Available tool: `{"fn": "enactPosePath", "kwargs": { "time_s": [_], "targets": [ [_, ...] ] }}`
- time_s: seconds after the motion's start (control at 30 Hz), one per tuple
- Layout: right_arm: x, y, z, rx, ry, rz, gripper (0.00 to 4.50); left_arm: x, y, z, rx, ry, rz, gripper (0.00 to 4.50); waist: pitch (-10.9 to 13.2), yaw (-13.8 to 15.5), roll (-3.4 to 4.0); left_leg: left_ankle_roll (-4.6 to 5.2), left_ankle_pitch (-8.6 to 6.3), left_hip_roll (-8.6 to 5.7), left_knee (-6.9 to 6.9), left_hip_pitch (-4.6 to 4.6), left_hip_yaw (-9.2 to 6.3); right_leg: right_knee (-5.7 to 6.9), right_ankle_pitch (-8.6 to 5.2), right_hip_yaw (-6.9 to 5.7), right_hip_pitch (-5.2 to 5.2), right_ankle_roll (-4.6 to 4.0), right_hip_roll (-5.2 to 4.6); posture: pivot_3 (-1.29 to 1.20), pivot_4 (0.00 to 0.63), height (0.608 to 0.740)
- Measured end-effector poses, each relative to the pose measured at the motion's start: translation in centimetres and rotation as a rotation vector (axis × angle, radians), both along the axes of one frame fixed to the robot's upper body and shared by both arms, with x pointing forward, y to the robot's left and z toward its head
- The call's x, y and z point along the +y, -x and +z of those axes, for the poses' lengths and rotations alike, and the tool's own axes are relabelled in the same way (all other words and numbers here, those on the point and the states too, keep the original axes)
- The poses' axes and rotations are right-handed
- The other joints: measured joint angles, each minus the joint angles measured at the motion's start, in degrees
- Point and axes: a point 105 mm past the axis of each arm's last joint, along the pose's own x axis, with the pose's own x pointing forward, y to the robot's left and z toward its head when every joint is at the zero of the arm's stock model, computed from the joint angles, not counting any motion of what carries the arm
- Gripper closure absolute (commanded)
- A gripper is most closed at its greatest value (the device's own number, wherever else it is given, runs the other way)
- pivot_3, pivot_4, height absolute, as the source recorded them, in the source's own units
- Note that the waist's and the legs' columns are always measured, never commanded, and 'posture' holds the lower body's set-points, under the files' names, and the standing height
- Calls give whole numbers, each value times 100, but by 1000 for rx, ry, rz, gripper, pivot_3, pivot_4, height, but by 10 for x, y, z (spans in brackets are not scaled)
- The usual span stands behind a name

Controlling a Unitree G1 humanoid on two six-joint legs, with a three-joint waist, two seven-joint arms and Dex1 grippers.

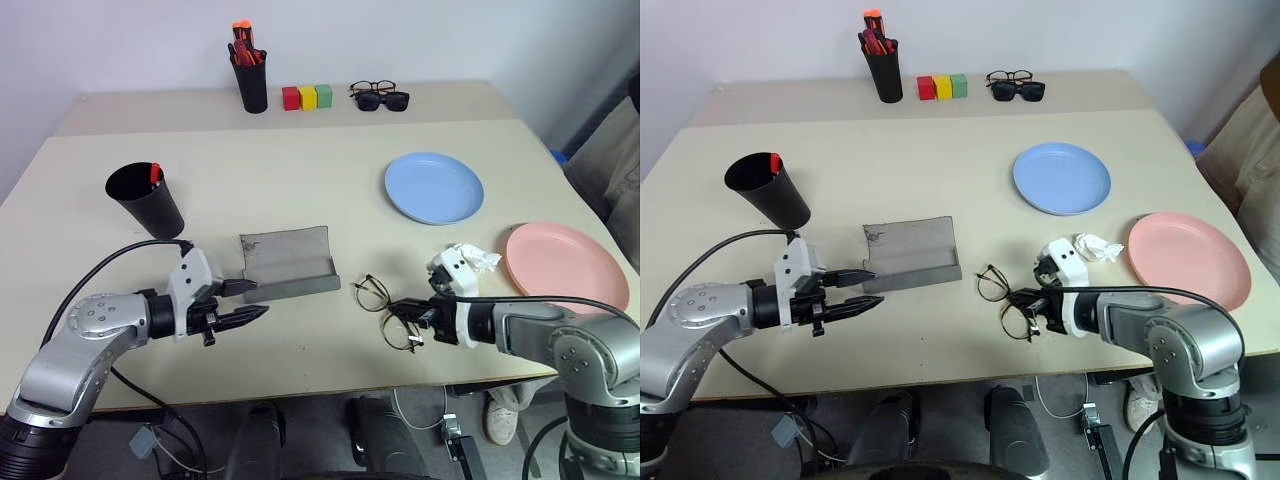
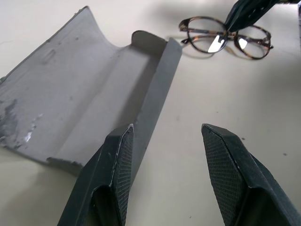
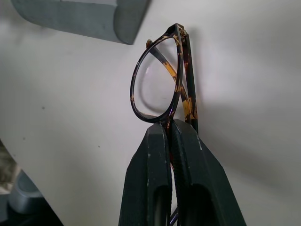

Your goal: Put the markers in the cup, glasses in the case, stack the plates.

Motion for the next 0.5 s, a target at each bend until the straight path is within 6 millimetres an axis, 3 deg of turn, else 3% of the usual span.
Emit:
{"fn": "enactPosePath", "kwargs": {
  "time_s": [0.1,0.2,0.3,0.37,0.43,0.5],
  "targets": [
    [-3,-9,16,-76,65,30,4462,8,-5,2,-20,15,60,2139,2,-15,3,0,0,0,-1,0,2,0,0,1,-2,-1,1,0,150,740],
    [9,-25,58,-277,150,147,4462,26,-11,5,-43,23,163,2139,9,-30,15,2,-1,3,-4,2,2,0,-3,1,-6,-4,4,0,150,740],
    [39,-32,94,-469,158,296,4462,37,-11,3,-43,24,223,2139,9,-15,15,9,-5,7,-5,3,2,0,0,0,-6,3,7,0,150,740],
    [65,-42,106,-559,154,388,4462,46,-10,0,-35,36,275,2139,8,-30,13,10,-6,6,-2,2,5,-1,1,0,-6,5,5,0,150,740],
    [98,-60,113,-637,139,452,4462,54,-9,-3,-28,39,321,2139,8,-89,13,10,-6,7,-2,5,7,2,2,1,-7,2,5,0,150,740],
    [123,-70,107,-677,165,517,4462,59,-7,-5,-27,39,347,2139,7,-100,12,10,-6,8,-5,5,2,3,2,-2,-7,3,6,0,150,740]
  ]
}}
